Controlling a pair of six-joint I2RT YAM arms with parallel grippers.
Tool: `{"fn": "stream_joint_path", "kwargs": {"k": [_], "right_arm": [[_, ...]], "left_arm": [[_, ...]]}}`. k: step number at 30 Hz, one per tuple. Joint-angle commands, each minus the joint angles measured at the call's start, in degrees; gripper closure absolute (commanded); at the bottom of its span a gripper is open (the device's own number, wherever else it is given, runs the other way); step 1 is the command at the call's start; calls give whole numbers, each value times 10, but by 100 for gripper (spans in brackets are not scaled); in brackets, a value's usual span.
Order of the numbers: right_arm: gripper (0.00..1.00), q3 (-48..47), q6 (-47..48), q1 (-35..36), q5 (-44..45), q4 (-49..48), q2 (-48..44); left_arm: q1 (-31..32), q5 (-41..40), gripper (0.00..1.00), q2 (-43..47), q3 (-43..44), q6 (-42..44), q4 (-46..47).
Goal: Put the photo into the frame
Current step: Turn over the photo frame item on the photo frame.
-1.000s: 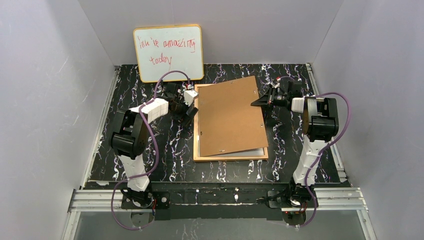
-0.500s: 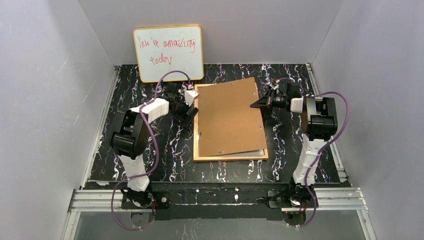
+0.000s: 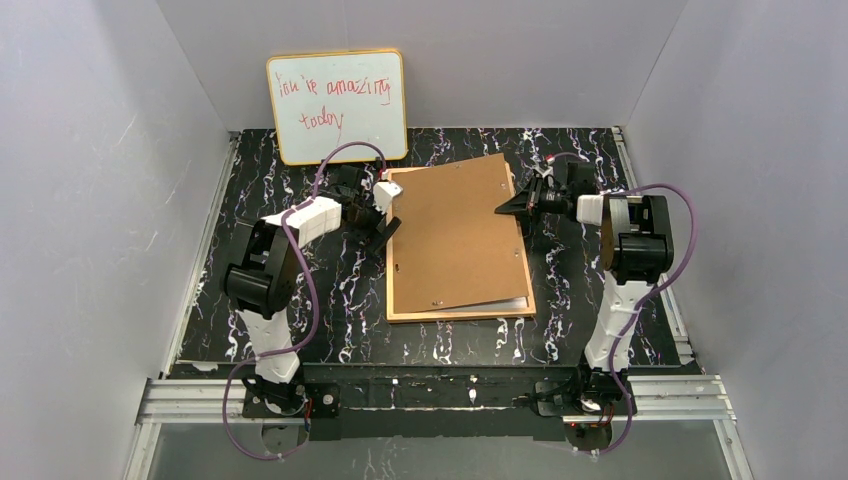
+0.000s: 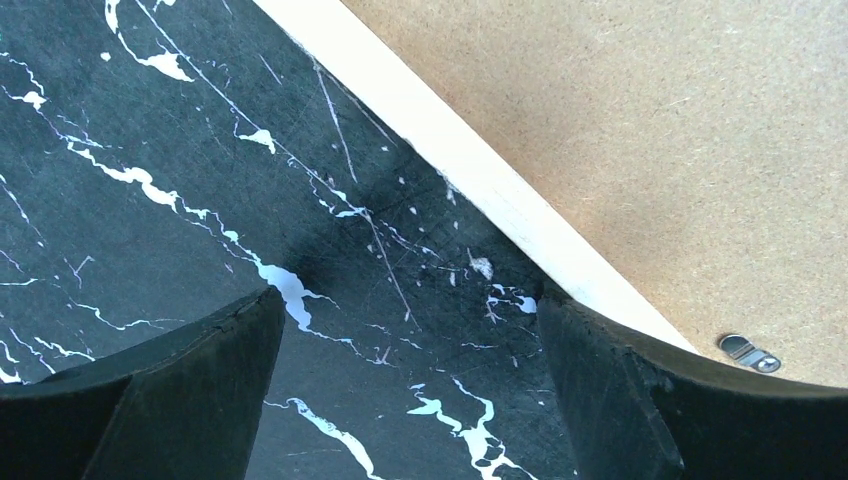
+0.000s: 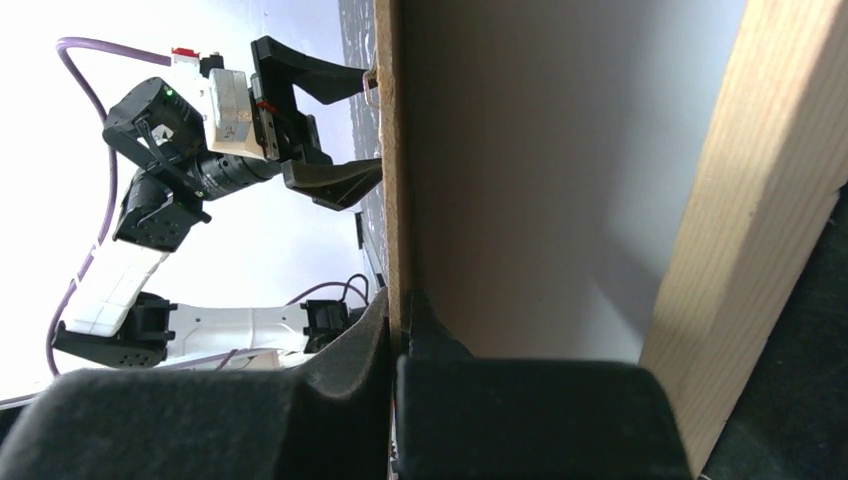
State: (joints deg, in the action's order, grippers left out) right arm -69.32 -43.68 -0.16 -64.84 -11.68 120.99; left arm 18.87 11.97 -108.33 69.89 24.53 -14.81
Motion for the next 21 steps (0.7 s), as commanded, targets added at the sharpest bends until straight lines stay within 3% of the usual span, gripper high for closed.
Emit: {"fn": "stream_joint_path", "kwargs": {"k": [1, 2, 6, 11, 13, 21], "right_arm": [[99, 1, 24, 37, 62, 48, -51], [98, -1, 37, 41, 77, 66, -58], [72, -38, 100, 55, 154, 168, -76], [27, -81, 146, 75, 253, 274, -89], [4, -95, 154, 85, 298, 304, -95], [1, -135, 169, 126, 440, 386, -119]], "left_arm": [[7, 6, 4, 8, -16, 16, -22], [7, 5, 4, 10, -17, 17, -24], [6, -9, 2, 22, -13, 26, -30], [-3, -3, 2, 38, 7, 25, -52], [-4, -3, 2, 44, 11, 27, -58], [-6, -5, 2, 65, 6, 36, -64]]}}
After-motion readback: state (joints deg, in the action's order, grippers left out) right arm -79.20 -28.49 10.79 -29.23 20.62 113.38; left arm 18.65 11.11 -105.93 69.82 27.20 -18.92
